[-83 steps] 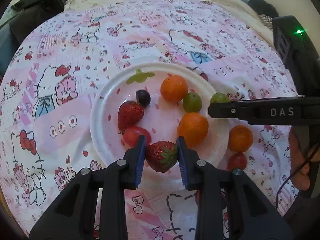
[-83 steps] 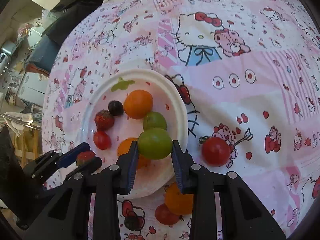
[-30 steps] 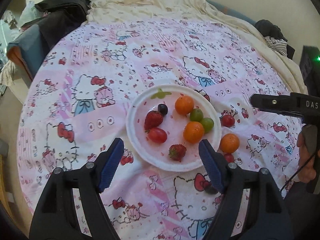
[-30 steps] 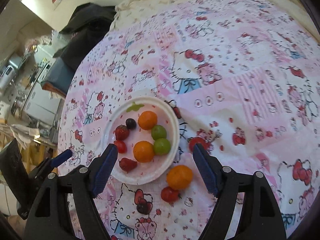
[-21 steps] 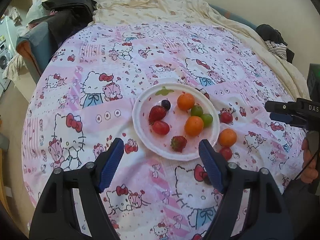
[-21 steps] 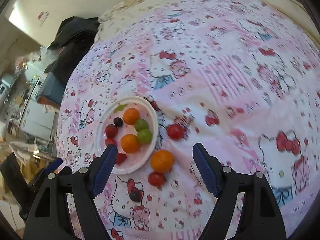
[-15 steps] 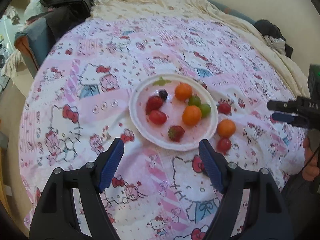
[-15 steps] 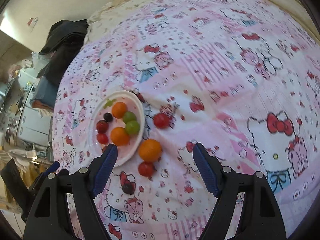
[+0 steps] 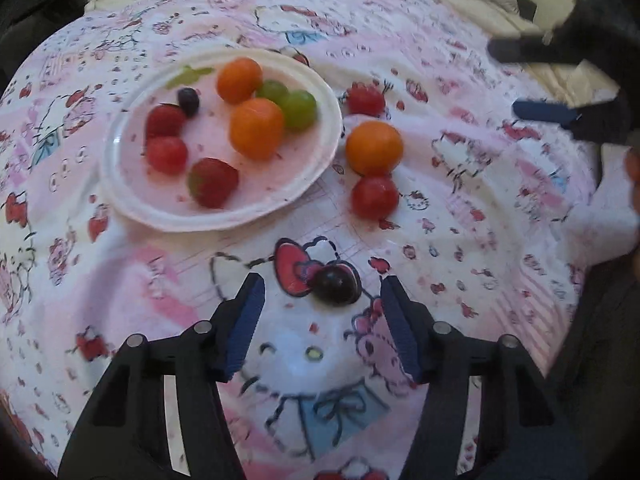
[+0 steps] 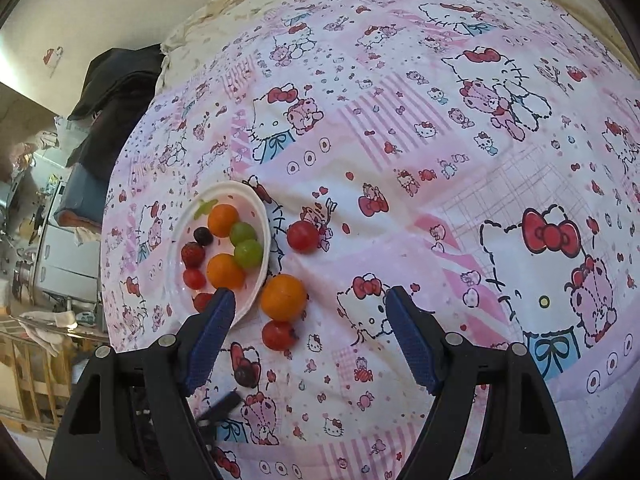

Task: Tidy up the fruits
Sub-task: 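Grasp a dark round fruit with the left gripper while the right grasps a cherry tomato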

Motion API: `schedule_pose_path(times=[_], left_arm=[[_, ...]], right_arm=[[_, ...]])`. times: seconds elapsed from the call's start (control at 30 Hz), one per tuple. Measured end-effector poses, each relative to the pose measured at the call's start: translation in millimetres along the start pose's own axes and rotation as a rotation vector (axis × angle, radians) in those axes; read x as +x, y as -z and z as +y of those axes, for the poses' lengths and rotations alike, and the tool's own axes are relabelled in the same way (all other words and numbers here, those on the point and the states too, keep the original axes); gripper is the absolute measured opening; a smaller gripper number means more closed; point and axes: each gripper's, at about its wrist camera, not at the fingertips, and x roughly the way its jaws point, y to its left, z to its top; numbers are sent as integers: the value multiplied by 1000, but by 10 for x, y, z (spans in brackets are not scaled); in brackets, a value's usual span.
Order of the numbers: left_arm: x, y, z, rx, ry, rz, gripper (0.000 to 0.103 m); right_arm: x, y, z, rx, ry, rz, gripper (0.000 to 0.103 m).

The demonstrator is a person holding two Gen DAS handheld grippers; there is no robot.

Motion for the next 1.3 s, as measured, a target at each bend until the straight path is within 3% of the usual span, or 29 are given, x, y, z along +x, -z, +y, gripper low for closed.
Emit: schedule_pose_path(times=[0.07,0.2,0.27,0.57,0.87,0.93,1.0,1.07,1.3], left_arm=[[105,25,-53,-2,8,6,45],[172,85,-121,9,-11,-22,38],[173,98,-126,11,-21,-27,21],[-116,47,154,-76,-13,-51,19],[-647,-130,666,-173,-85,-40,19],[-749,-140,762,-190,-91,-42,19],[-833,-144,830,-200,-94,-49,19],[-880,-141,855,-196,-104,-52,19],[-832,-99,910,-222,-100,-53,19]], right_arm=[[-3,-7,4,4,-5,-2,80],[30,-36,59,-1,-26,6,80],[51,-53,108,-17,-32,8,80],[139,-141,120,-22,-17,11,80],[510,-364,82,9,17,85,80],[617,-385,69,30,-19,111,78],[731,-415,35,62,-43,123,64],[827,-436,50,54,-25,138,58],[1163,-473,86,12,64,173,54]])
